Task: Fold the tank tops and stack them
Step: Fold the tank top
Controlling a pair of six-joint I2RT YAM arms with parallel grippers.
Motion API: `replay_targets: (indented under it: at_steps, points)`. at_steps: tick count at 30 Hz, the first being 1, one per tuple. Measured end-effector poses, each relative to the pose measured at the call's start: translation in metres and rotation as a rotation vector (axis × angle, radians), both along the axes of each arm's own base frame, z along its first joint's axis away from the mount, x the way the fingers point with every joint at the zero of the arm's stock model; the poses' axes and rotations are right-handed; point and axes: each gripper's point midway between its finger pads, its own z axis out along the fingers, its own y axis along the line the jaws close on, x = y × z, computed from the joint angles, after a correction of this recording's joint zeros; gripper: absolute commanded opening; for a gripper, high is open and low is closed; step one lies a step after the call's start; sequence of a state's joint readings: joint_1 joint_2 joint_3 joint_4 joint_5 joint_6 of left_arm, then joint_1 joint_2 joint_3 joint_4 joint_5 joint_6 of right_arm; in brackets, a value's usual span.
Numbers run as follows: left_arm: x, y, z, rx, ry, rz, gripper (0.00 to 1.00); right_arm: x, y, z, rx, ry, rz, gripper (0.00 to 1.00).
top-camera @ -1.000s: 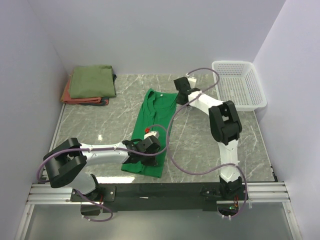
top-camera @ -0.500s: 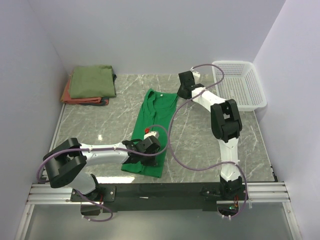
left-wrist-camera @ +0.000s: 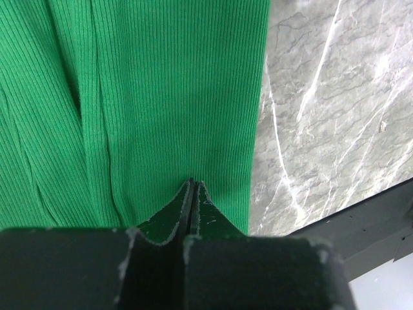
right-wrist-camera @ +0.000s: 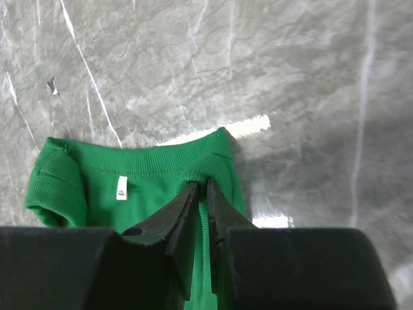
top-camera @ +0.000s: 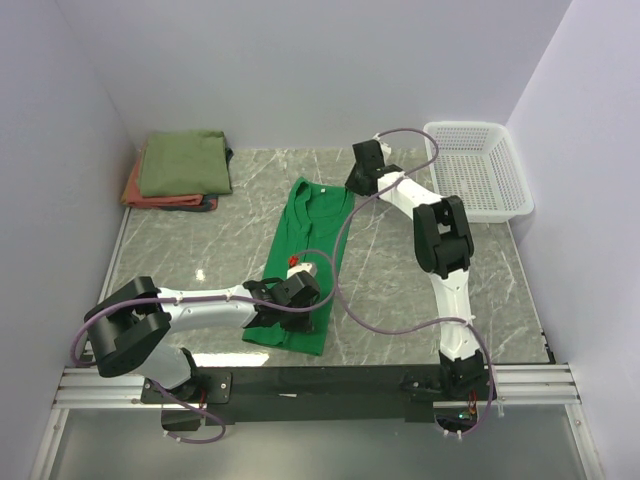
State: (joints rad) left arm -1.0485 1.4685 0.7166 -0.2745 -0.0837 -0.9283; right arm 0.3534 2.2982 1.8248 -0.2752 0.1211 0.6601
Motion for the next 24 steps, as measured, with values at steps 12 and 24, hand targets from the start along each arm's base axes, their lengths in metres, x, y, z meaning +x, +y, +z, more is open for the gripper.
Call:
replay_targets:
  at_steps: [12,24]
  points:
    - [0.001,0.001,0.0,0.001,0.0,0.001,0.01,0.01,0.015,-0.018,0.041,0.057,0.02,0.13]
    - [0.016,-0.011,0.028,-0.059,-0.009,0.001,0.03,0.013,0.015,-0.024,0.05,0.145,0.051,0.16]
